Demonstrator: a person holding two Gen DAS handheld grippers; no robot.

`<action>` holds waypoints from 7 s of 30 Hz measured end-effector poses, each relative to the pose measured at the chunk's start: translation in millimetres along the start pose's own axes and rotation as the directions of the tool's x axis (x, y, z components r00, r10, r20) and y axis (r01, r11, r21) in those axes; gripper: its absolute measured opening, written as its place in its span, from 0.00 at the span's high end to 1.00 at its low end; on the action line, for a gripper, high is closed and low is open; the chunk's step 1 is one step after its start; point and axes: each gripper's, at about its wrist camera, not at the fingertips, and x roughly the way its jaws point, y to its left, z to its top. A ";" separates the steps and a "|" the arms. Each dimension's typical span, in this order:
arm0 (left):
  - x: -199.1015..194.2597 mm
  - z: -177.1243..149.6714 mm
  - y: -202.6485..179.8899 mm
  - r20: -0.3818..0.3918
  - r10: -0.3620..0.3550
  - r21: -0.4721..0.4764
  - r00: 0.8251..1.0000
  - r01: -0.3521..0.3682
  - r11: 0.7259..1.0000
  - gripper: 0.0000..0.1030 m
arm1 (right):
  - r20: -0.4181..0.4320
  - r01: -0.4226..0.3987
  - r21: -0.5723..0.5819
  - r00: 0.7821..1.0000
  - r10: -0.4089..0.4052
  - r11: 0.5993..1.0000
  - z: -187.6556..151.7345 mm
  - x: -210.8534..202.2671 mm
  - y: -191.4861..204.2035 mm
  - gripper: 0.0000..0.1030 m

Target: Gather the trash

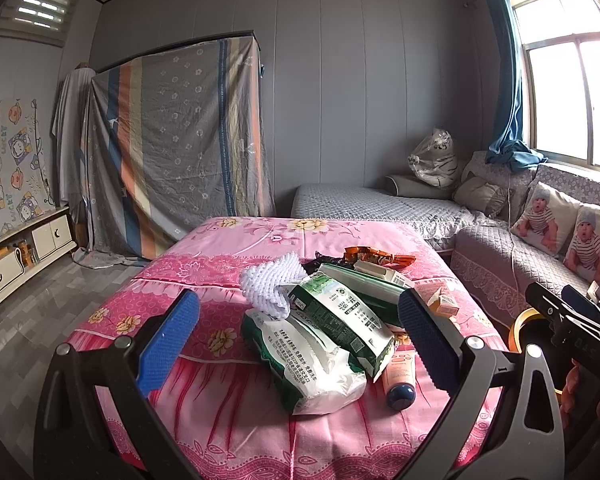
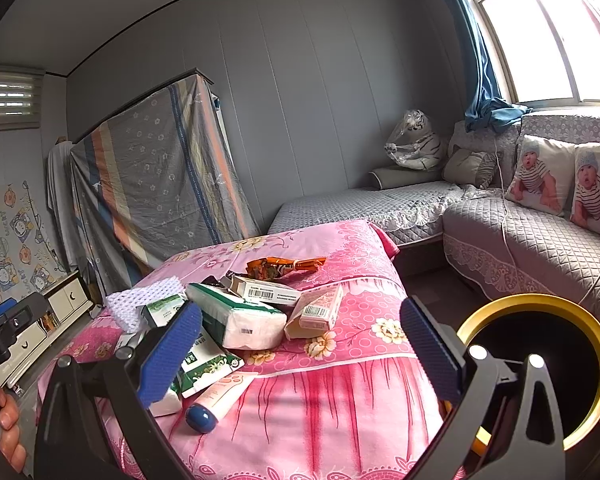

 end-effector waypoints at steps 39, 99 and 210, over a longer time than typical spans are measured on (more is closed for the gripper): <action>109.5 19.3 89.2 -0.192 -0.289 -0.003 0.938 0.294 0.956 0.08 | -0.624 -0.088 0.197 0.757 0.194 0.977 32.6 214.5 -51.1 0.19; 136.5 87.2 3.7 -0.201 -0.573 0.031 0.795 0.590 0.807 0.88 | -0.421 -0.130 0.465 0.838 0.348 0.876 42.8 83.3 -143.1 0.54; 96.7 -28.5 104.6 -0.173 -0.144 -0.153 0.974 0.118 0.981 0.08 | -0.709 -0.384 0.110 0.616 0.343 0.917 1.7 258.5 26.0 0.20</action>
